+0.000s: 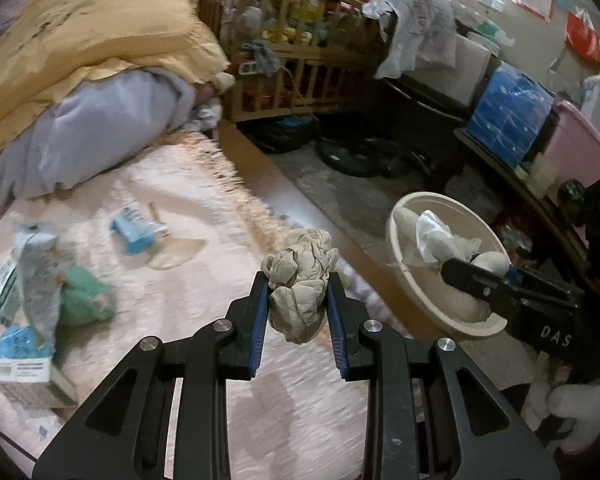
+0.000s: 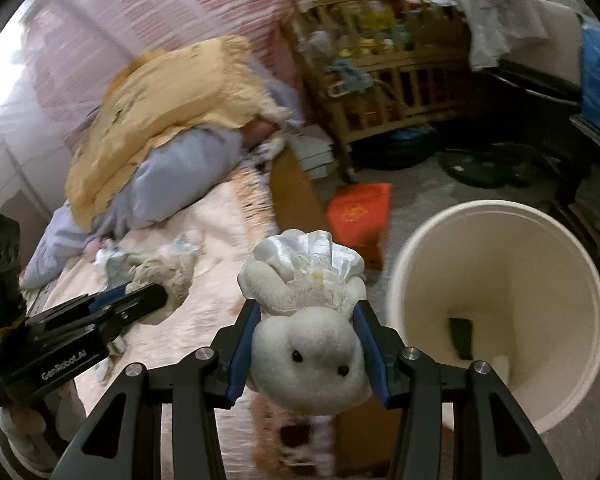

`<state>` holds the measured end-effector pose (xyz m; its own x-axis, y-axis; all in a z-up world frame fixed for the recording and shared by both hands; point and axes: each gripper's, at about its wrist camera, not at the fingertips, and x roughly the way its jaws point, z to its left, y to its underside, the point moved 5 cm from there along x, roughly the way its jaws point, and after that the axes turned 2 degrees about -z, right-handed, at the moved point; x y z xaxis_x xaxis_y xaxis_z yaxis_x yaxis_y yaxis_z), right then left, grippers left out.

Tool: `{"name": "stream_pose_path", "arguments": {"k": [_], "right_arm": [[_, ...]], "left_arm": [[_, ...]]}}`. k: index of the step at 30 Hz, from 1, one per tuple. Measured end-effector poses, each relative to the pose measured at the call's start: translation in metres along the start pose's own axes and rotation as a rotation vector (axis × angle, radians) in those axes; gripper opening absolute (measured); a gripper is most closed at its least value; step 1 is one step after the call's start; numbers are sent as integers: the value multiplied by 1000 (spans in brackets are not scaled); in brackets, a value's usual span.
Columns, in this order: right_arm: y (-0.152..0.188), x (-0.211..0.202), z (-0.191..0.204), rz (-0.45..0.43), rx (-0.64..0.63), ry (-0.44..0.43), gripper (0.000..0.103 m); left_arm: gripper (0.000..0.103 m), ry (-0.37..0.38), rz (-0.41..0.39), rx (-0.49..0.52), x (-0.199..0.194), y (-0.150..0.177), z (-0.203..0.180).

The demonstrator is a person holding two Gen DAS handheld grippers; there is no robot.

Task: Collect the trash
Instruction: 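Carry the tissue and bunny to the white bucket and open both tools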

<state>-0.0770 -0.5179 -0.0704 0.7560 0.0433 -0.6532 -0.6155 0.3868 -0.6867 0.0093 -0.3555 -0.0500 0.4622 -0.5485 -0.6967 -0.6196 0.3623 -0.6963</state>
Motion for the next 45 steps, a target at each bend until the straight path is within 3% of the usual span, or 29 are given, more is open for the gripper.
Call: {"name": "stream_pose_path", "arguments": {"k": [16,31,34,37,45], "right_arm": [[6,-18,-104,-16,195,149,47],[17,-16,-143,-12,302,220,48],[17,-15,-147,-18,316,236,50],[19,-15,-153,-21,340,252,51],[23,-11,-152,7,351,232,51]], "left_arm": [[25,94,39,87,49,-14,-73],[26,206,92,71,88,-19,-113],[37,234,85,69,92,-21,-117],[57,257,87,58,94,-21,-119],[59,245,92,37,87,-18,-104]]}}
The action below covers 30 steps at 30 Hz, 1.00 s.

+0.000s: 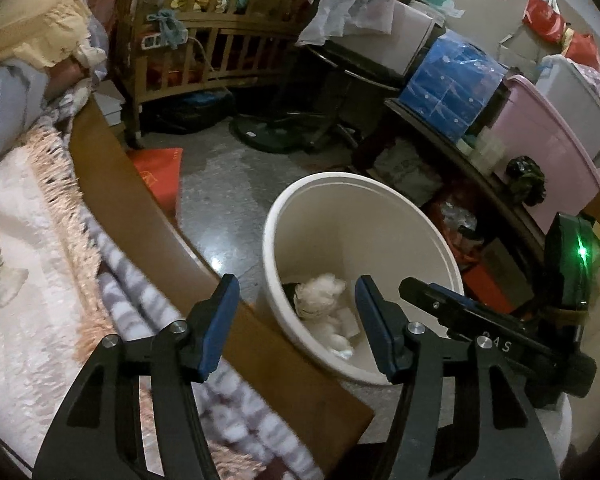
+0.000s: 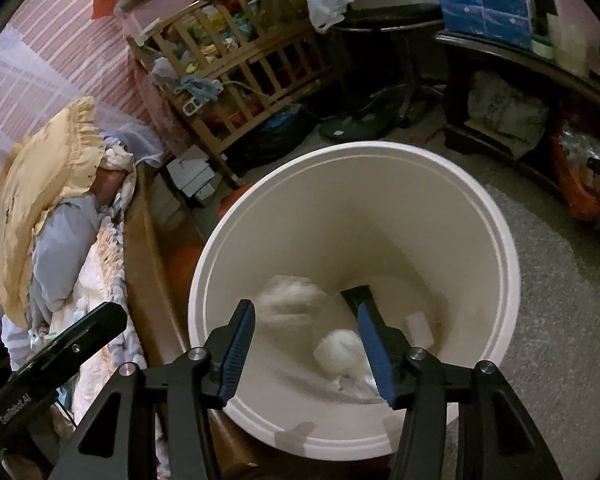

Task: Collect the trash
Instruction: 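Carry the tissue and bunny to the white bucket and open both tools, then move both open tools back over the remaining trash on the bed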

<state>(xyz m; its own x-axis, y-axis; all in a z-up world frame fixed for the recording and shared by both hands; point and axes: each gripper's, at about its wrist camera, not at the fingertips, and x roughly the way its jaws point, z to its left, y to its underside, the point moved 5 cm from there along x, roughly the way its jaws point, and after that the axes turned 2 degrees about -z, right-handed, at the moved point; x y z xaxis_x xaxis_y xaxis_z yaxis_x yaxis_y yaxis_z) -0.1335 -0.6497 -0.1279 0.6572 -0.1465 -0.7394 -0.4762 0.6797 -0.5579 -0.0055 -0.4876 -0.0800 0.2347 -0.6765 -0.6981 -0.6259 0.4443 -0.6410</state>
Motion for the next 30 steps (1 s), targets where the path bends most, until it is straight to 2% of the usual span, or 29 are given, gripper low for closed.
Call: {"name": "stream_pose_path", "arguments": {"k": [8,16,30], "right_arm": [[7,-1,23,12,-56,-26,52],[20,1,63,30,-128,-56,58],[66,15,165,115,-298,-183,58]], "left_arm": [[59,-91,-40,-49,-32,11,36],[59,-190,-65,-85,-64,30,73],[59,-330,-62,-157,-120,73,139]]}}
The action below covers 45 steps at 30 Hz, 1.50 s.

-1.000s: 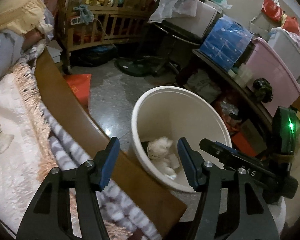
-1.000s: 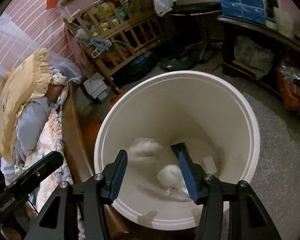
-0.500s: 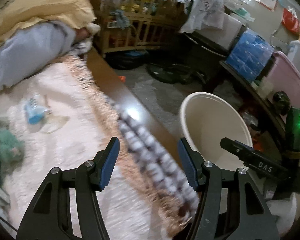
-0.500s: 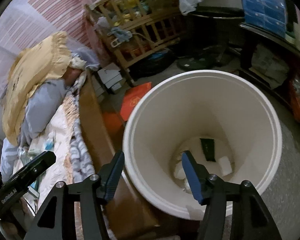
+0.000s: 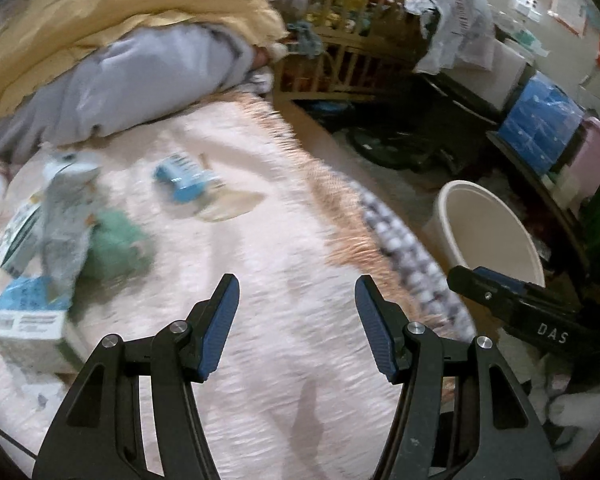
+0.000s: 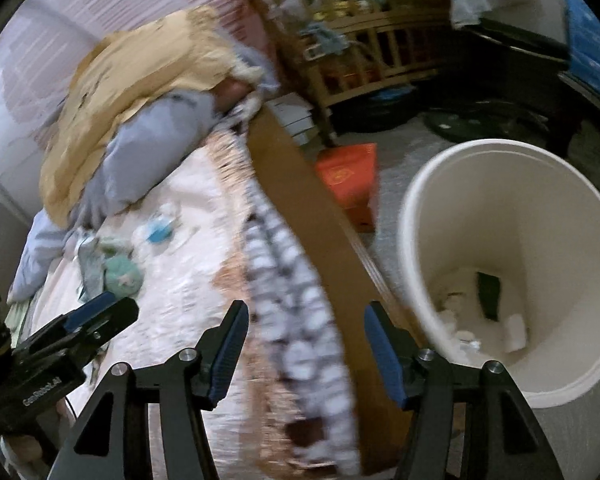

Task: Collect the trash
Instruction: 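Move both open tools back over the remaining trash on the bed, then grasp the blue snack bag with the left tool while the right tool grasps the green plush toy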

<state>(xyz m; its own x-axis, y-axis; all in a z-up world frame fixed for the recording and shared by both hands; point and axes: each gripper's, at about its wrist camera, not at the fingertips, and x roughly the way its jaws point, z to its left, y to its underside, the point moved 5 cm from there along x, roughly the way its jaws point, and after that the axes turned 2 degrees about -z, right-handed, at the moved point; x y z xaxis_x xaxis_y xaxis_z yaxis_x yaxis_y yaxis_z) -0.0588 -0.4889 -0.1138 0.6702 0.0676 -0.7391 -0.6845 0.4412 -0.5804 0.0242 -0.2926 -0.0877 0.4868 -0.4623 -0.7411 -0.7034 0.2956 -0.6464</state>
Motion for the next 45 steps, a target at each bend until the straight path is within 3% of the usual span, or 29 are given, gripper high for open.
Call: {"name": "stream_pose_path", "arguments": {"k": [19,28,30,32,36,38,45], "right_arm": [[21,42,118,112,-221,-134,60],[29,88,194,187,-359,-257,62],[28,102,213,191,-406,-262,62],[26,117,230,184,-472,-265,63],[18,146,252,159,-584,-212,63],[13,160,260,159,-616,-208,63],[2,182,278,149,-661,-232,65]], "left_arm": [[59,-234,39,-199,-32,39,164],[59,-470,78,-366,-60,58,297],[59,-457,63,-412,-69,62,314],[59,-397,27,-439,-80,63,322],[60,-278,13,-403,-80,56,311],[67,-226,39,-387,-70,54,304],[67,-124,152,-377,-16,44,295]]}}
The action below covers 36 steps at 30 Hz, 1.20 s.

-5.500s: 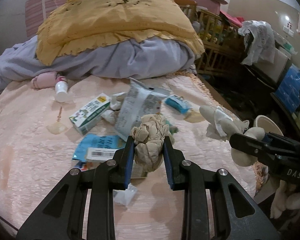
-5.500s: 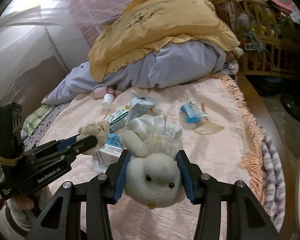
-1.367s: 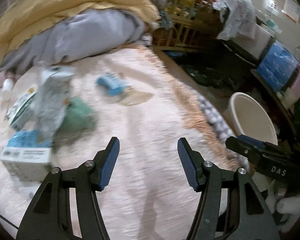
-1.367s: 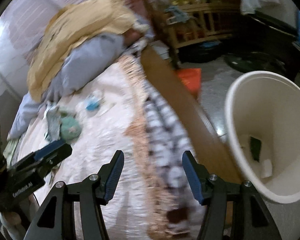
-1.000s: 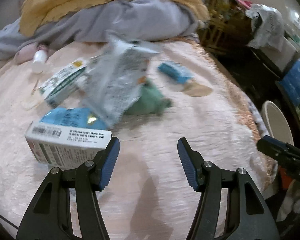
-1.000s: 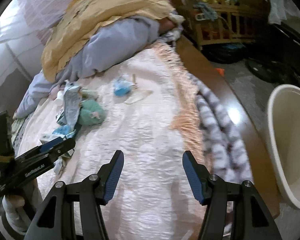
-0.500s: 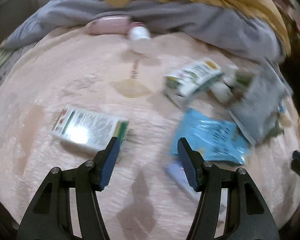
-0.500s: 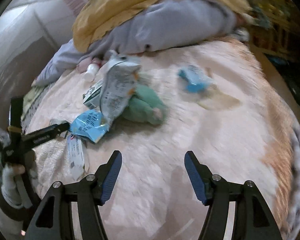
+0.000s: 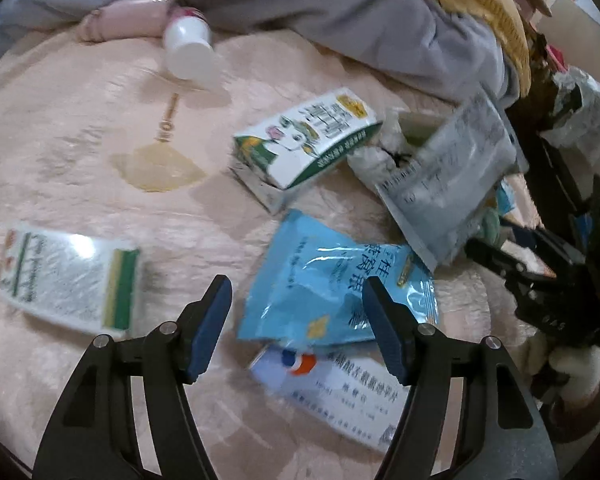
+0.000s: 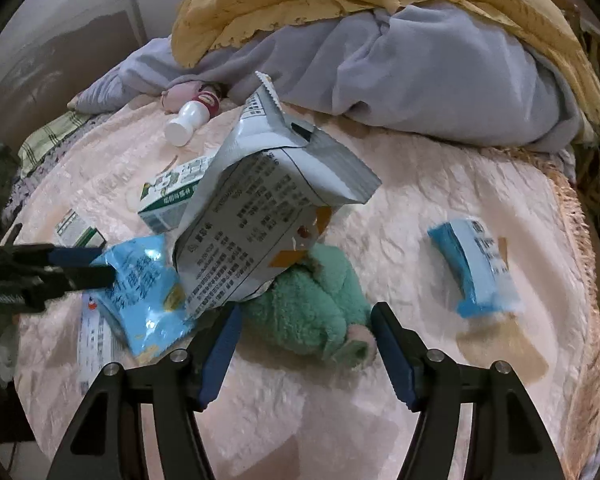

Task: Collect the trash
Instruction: 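Grasp the blue snack bag with the left tool while the right tool grasps the green plush toy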

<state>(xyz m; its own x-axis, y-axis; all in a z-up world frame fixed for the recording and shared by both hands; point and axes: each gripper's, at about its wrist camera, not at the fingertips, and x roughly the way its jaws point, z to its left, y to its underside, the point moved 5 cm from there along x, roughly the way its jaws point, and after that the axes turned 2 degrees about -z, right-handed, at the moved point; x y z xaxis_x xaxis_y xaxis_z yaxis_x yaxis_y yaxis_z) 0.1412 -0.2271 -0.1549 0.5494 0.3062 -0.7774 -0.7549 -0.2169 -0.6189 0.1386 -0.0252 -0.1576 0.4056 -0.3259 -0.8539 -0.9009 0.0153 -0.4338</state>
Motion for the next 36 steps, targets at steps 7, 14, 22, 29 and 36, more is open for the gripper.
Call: {"name": "stream_pose_path", "arguments": {"k": [7,14,22,29,36], "right_arm": [[-11,13,-8,-28,64,-63,65],[4,-18,-7,-62,84,-53,50],[52,-91,-28,-88,183,-22,49],[89,-144,-42,-126,234,28,49],[117,-160,-54,-85,275,81,51]], "left_arm": [[58,63,19,0,18,-3,-11],[19,122,-62,42,-11,-2,-33],[13,149,-107,89,-46,14,-63],[13,179,-169,140,-86,19,-90],[13,157,-193,220,-99,30,-125]]}}
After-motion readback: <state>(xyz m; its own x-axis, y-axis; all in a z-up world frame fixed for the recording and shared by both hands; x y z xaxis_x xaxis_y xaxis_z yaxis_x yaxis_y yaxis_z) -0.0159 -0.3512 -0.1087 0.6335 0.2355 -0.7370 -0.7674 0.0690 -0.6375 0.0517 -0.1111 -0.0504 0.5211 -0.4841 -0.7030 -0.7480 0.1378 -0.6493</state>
